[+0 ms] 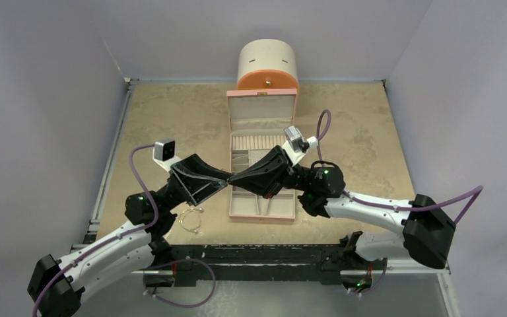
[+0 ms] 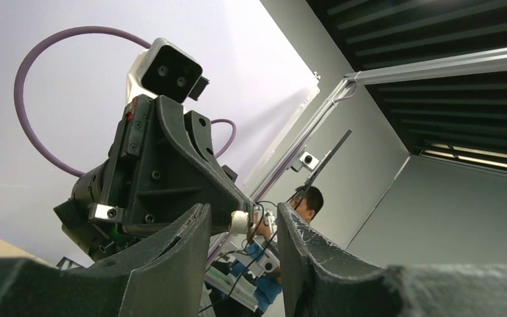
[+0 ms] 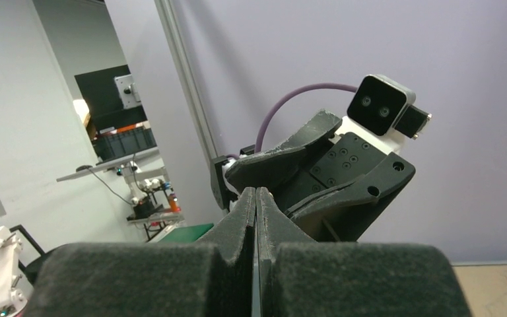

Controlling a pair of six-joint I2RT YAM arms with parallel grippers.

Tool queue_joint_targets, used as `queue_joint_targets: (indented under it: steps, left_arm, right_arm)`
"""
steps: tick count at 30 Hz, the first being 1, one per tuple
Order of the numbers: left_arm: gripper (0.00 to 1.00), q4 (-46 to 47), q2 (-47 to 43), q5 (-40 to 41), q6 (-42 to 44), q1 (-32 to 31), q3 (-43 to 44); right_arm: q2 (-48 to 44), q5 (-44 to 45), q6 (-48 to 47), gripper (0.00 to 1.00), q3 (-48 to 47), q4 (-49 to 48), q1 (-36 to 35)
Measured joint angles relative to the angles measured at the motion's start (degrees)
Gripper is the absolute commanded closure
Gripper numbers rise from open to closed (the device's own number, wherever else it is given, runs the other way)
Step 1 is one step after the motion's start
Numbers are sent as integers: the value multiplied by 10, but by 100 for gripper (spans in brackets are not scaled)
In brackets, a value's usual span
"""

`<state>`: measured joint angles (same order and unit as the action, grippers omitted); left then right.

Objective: Organize the mixed jewelry
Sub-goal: Pick up the jewelry from the jewelry box.

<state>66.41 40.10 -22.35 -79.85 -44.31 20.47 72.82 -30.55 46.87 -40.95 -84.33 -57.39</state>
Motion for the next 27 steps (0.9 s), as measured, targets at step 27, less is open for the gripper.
queue_joint_targets:
  steps: [27]
  left_arm:
    - [100,4,13,1,1,0,3]
  right_arm:
    - [-5,13,0,100,15,-9,-3]
